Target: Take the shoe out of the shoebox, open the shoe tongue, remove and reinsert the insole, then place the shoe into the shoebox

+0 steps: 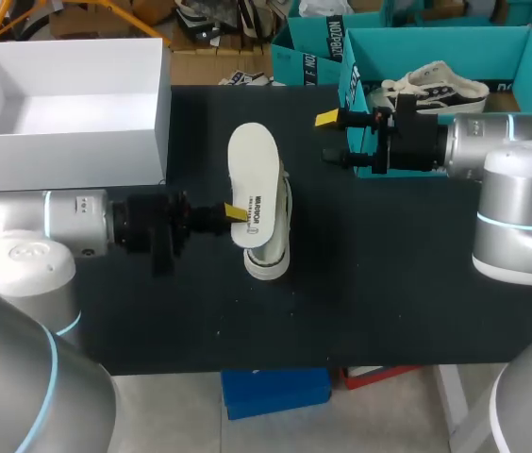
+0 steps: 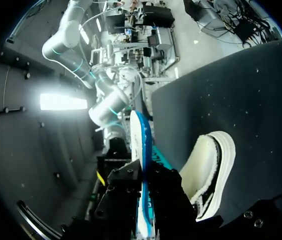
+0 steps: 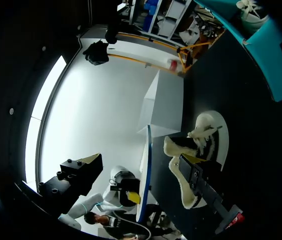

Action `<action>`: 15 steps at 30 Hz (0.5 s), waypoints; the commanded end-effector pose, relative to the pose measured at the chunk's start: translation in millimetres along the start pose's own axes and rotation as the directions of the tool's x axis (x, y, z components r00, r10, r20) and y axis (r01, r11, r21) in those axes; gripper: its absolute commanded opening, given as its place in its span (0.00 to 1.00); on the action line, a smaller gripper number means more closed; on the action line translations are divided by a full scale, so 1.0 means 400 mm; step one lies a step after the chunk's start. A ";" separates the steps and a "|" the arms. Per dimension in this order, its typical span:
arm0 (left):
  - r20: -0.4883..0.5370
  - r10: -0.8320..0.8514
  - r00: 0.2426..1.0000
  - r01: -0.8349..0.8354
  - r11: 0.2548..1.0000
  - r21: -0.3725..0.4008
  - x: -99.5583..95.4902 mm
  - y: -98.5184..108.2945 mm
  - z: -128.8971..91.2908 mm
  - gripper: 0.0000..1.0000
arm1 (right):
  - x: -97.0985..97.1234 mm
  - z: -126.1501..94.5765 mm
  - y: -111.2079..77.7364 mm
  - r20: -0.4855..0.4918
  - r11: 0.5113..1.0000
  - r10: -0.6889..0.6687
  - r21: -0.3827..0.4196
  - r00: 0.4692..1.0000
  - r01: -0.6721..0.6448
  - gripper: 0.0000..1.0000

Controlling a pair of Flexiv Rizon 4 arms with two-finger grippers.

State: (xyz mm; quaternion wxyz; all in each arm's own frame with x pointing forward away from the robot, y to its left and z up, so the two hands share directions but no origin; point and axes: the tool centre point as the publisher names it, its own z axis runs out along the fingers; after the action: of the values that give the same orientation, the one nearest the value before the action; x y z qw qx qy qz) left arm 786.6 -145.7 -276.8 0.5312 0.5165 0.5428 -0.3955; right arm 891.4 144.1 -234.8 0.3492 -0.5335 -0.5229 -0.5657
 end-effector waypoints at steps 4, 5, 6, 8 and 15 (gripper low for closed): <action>-0.003 0.003 1.000 -0.003 1.000 -0.005 0.000 -0.003 0.002 0.00 | -0.002 0.010 -0.002 -0.006 0.999 -0.010 0.033 1.000 0.011 1.00; -0.003 0.003 1.000 -0.003 1.000 -0.005 0.000 -0.003 0.002 0.00 | -0.002 0.016 -0.003 -0.011 0.999 -0.016 0.050 1.000 0.016 1.00; -0.003 0.003 1.000 -0.003 1.000 -0.005 0.000 -0.003 0.002 0.00 | -0.003 0.021 -0.004 -0.012 0.998 -0.020 0.062 1.000 0.020 1.00; -0.003 0.003 1.000 -0.003 1.000 -0.005 0.000 -0.003 0.002 0.00 | -0.007 0.037 -0.009 -0.009 0.995 -0.024 0.101 1.000 0.025 1.00; -0.003 0.003 1.000 -0.003 1.000 -0.005 0.000 -0.003 0.002 0.00 | -0.034 0.102 -0.044 0.015 0.981 -0.023 0.194 1.000 0.020 1.00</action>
State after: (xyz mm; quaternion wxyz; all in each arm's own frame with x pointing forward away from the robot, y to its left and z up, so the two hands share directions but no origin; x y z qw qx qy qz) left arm 786.8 -145.9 -276.5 0.5308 0.5168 0.5430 -0.3954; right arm 877.3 173.1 -250.7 0.3771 -0.5041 -0.5731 -0.5247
